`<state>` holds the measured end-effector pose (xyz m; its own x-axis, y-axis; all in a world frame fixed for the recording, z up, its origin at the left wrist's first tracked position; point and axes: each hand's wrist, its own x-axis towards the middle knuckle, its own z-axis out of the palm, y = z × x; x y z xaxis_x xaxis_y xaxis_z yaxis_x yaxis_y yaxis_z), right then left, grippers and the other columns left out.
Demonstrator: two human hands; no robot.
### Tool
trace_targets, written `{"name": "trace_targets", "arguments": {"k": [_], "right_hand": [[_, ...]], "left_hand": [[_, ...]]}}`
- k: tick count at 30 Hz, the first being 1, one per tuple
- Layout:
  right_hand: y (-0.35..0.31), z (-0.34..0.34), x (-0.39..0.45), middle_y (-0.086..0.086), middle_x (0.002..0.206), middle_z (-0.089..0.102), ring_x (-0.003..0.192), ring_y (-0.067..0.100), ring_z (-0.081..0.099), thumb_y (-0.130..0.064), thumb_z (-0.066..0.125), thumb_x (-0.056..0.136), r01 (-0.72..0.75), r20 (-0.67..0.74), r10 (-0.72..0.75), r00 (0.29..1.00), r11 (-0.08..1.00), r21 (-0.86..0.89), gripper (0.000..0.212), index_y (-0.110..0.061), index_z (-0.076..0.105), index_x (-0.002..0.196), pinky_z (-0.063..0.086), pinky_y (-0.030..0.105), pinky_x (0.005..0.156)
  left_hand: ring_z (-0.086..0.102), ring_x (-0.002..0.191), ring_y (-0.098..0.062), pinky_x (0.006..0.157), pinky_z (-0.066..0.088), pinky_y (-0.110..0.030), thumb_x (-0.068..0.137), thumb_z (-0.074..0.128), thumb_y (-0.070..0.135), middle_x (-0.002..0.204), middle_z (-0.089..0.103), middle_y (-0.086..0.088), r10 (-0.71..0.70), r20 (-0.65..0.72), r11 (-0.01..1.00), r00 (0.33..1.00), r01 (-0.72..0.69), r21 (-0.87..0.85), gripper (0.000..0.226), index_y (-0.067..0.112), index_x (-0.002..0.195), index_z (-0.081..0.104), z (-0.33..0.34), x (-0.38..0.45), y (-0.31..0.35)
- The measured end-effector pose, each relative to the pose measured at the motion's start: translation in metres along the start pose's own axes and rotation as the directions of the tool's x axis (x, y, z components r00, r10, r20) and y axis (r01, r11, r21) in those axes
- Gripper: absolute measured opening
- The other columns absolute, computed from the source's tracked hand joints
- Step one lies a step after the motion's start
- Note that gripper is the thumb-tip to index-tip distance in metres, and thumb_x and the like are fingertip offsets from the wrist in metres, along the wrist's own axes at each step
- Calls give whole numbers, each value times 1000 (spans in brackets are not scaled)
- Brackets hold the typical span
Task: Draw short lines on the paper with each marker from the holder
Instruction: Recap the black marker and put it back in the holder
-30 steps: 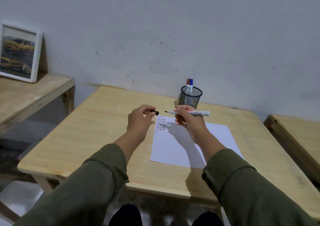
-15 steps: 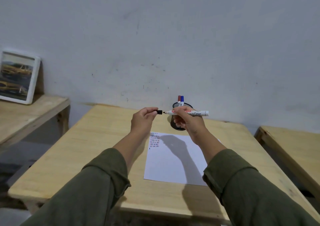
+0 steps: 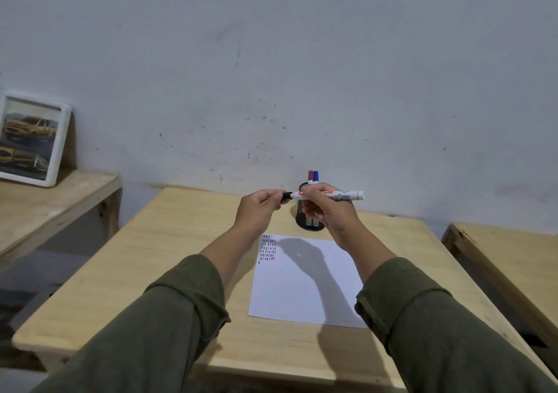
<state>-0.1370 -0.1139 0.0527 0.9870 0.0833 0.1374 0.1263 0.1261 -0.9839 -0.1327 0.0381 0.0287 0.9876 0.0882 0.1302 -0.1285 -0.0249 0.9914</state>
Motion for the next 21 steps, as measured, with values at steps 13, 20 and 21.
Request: {"name": "trace_targets", "arguments": {"k": [13,20,21], "right_hand": [[-2,-2,1,11,69,58,55,15,56,-4,62,86,38,2,-38,999,998,42,9,-4,62,77,48,20,52],[-10,-9,-1,11,84,67,67,18,65,-15,69,80,-40,144,35,989,999,32,25,-9,64,104,53,32,77],[-12,-11,-2,12,89,69,71,19,67,-20,68,77,-74,173,62,983,995,64,35,-9,63,109,53,33,81]], "left_hand": [[58,81,-3,78,42,-17,90,57,13,80,68,8,2,23,1000,1000,-2,-7,16,24,83,66,8,2,11],[54,89,-10,77,42,-26,93,52,16,91,62,2,-70,35,993,997,73,-92,17,28,87,62,8,5,13],[53,93,-11,81,42,-28,93,52,16,95,62,0,-81,29,992,996,84,-97,16,28,89,62,7,7,14]]}}
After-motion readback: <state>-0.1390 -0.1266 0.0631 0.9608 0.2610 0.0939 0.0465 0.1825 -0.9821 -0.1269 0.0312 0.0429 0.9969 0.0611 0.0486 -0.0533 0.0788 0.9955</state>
